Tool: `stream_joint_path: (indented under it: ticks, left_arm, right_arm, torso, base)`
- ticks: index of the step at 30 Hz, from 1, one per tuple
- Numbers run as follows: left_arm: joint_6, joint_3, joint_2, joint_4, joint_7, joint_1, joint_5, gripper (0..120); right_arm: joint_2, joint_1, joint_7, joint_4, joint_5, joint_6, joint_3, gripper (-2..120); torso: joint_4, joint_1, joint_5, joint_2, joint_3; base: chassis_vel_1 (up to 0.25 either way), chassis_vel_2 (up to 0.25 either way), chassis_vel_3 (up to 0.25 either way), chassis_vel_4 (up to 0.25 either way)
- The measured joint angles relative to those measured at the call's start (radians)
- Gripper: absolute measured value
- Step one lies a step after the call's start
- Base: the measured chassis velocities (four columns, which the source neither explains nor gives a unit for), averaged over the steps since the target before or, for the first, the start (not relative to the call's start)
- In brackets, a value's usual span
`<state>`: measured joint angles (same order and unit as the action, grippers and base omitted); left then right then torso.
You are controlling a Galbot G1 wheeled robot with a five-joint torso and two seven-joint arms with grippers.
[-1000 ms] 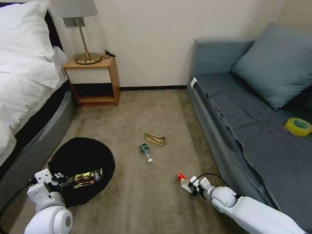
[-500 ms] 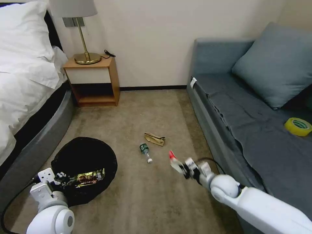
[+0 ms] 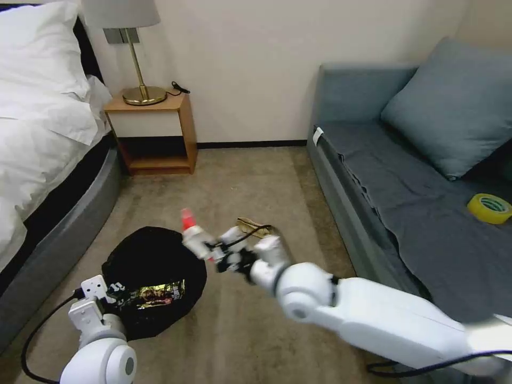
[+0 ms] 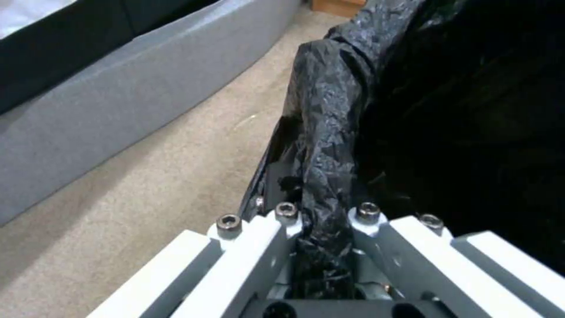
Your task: Pick up the trash bin, then pick up the garbage on the floor and place it into the trash bin.
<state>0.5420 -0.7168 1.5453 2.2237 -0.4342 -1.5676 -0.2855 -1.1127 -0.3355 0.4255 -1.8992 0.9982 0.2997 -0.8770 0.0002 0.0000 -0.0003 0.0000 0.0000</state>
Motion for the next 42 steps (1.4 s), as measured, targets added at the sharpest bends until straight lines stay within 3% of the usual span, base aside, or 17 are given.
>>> stream_joint_path:
  ticks: [1, 4, 7, 11, 20, 22, 25, 26, 29, 31, 32, 36, 37, 39, 40, 42]
  left_arm:
    - [0.0, 0.0, 0.0, 0.0, 0.0, 0.0, 0.0, 2]
    - [0.0, 0.006, 0.006, 0.004, 0.0, -0.003, 0.005, 2]
    - [0.0, 0.006, 0.008, 0.007, -0.001, -0.005, 0.007, 2]
    - [0.0, 0.007, 0.008, 0.011, 0.0, -0.005, 0.008, 2]
    - [-0.001, 0.008, 0.005, 0.011, 0.0, 0.002, 0.005, 2]
    - [-0.001, 0.006, 0.005, 0.011, 0.0, 0.002, 0.003, 2]
    - [-0.001, -0.007, -0.001, 0.011, 0.0, 0.002, -0.008, 2]
    - [-0.001, -0.007, -0.001, 0.011, 0.0, 0.002, -0.008, 2]
    - [0.0, -0.024, -0.009, 0.013, 0.0, 0.004, -0.02, 2]
    - [0.002, -0.032, -0.015, 0.014, 0.002, 0.006, -0.03, 2]
    - [0.002, -0.032, -0.015, 0.014, 0.002, 0.006, -0.03, 2]
    - [0.001, -0.053, -0.026, 0.007, 0.002, 0.005, -0.043, 2]
    - [0.001, -0.053, -0.026, 0.007, 0.002, 0.005, -0.043, 2]
    - [0.0, -0.061, -0.029, 0.005, 0.003, 0.006, -0.05, 2]
    - [0.0, -0.061, -0.029, 0.005, 0.003, 0.006, -0.05, 2]
    - [-0.001, -0.066, -0.03, 0.005, 0.003, 0.008, -0.05, 2]
  right_arm:
    - [0.0, 0.0, 0.0, 0.0, 0.0, 0.0, 0.0, 0]
    - [-0.119, 0.019, 0.053, 0.074, -0.005, 0.001, -0.081, 0]
    - [-0.151, 0.029, 0.076, 0.104, -0.015, 0.009, -0.116, 0]
    - [-0.15, 0.049, 0.097, 0.112, -0.026, 0.031, -0.138, 9]
    - [-0.133, 0.054, 0.119, 0.089, -0.038, 0.042, -0.122, 45]
    - [-0.129, 0.051, 0.123, 0.083, -0.042, 0.042, -0.103, 48]
    - [-0.064, 0.051, 0.11, 0.042, -0.066, 0.047, 0.016, 64]
    - [-0.064, 0.051, 0.11, 0.042, -0.066, 0.047, 0.016, 64]
    - [0.082, 0.01, 0.075, -0.01, -0.136, 0.025, 0.17, 76]
    - [0.187, -0.085, 0.034, -0.072, -0.233, -0.012, 0.327, 85]
    - [0.187, -0.085, 0.034, -0.072, -0.233, -0.012, 0.327, 85]
    - [0.324, -0.317, 0.025, -0.22, -0.391, -0.077, 0.611, 99]
    - [0.324, -0.317, 0.025, -0.22, -0.391, -0.077, 0.611, 99]
    - [0.34, -0.51, 0.037, -0.289, -0.458, -0.099, 0.808, 100]
    - [0.34, -0.51, 0.037, -0.289, -0.458, -0.099, 0.808, 100]
    - [0.319, -0.695, 0.046, -0.349, -0.522, -0.113, 0.978, 100]
  torso:
    - [0.0, 0.0, 0.0, 0.0, 0.0]
    - [0.0002, 0.0, 0.0001, 0.0, 0.0]
    - [0.0002, 0.0, 0.0, 0.0, 0.0]
    - [-0.0001, 0.0, 0.0001, 0.0, 0.0]
    - [-0.0002, 0.0, 0.0002, 0.0, 0.0]
    - [-0.0001, 0.0, 0.0003, 0.0, 0.0]
    - [0.0004, 0.0, 0.0005, 0.0, 0.0]
    - [0.0004, 0.0, 0.0005, 0.0, 0.0]
    - [-0.0003, 0.0, 0.0004, 0.0, 0.0]
    - [-0.0007, 0.0, 0.0006, 0.0, 0.0]
    - [-0.0007, 0.0, 0.0006, 0.0, 0.0]
    - [-0.0004, 0.0, 0.0003, 0.0, 0.0]
    - [-0.0004, 0.0, 0.0003, 0.0, 0.0]
    - [-0.0003, 0.0, 0.0006, 0.0, 0.0]
    - [-0.0003, 0.0, 0.0006, 0.0, 0.0]
    - [-0.0004, 0.0, 0.0009, 0.0, 0.0]
  base:
    - [0.0, 0.0, 0.0, 0.0]
    - [0.0, 0.0, 0.0, 0.0]
    - [0.0, 0.0, 0.0, 0.0]
    - [0.0, 0.0, 0.0, 0.0]
    - [0.0, 0.0, 0.0, 0.0]
    - [0.0, 0.0, 0.0, 0.0]
    - [0.0, 0.0, 0.0, 0.0]
    - [0.0, 0.0, 0.0, 0.0]
    - [0.0, 0.0, 0.0, 0.0]
    - [0.0, 0.0, 0.0, 0.0]
    - [0.0, 0.0, 0.0, 0.0]
    - [0.0, 0.0, 0.0, 0.0]
    - [0.0, 0.0, 0.0, 0.0]
    - [0.0, 0.0, 0.0, 0.0]
    - [0.0, 0.0, 0.0, 0.0]
    - [0.0, 0.0, 0.0, 0.0]
